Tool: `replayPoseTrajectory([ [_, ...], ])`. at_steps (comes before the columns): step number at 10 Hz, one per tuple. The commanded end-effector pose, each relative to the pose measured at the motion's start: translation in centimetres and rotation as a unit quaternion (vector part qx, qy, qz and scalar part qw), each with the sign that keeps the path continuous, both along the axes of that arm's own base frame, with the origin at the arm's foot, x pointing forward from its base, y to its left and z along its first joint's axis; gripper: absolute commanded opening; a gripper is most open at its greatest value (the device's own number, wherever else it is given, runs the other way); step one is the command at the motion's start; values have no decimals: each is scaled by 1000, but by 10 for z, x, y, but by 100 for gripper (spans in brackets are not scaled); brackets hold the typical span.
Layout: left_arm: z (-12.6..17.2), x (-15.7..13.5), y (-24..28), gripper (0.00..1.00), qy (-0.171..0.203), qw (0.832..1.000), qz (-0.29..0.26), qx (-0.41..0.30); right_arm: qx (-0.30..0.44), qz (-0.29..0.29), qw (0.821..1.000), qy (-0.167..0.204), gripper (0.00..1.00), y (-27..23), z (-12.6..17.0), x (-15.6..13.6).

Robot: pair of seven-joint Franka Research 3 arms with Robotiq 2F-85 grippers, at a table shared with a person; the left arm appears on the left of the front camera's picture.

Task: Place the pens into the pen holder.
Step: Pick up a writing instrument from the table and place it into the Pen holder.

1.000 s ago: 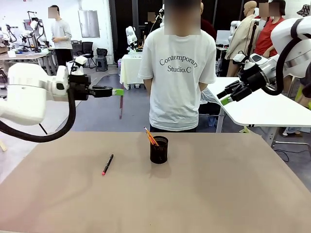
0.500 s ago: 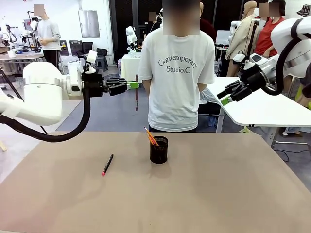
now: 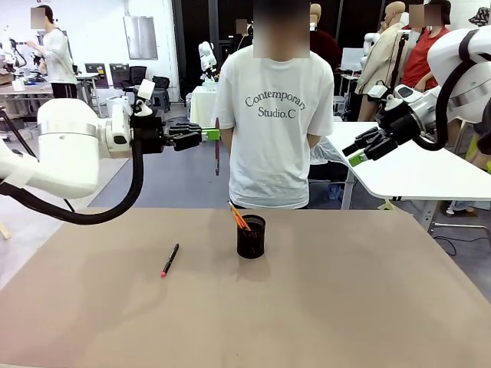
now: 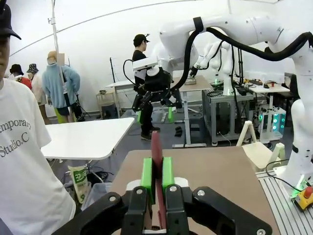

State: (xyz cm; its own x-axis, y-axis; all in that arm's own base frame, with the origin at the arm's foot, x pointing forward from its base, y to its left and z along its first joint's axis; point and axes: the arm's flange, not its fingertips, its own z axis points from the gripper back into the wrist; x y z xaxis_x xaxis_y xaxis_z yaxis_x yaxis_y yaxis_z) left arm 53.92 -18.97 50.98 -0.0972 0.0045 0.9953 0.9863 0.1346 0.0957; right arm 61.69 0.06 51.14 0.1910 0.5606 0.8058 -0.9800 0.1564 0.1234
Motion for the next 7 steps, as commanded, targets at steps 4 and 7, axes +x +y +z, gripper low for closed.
replayPoseTrajectory([
  [4,-30,4,-45,0,-5,999,-36,-3,0,0,1000,-2,100,1,2,0],
  [7,-79,9,-82,0,-90,993,-53,54,0,0,1000,-2,100,1,2,0],
])
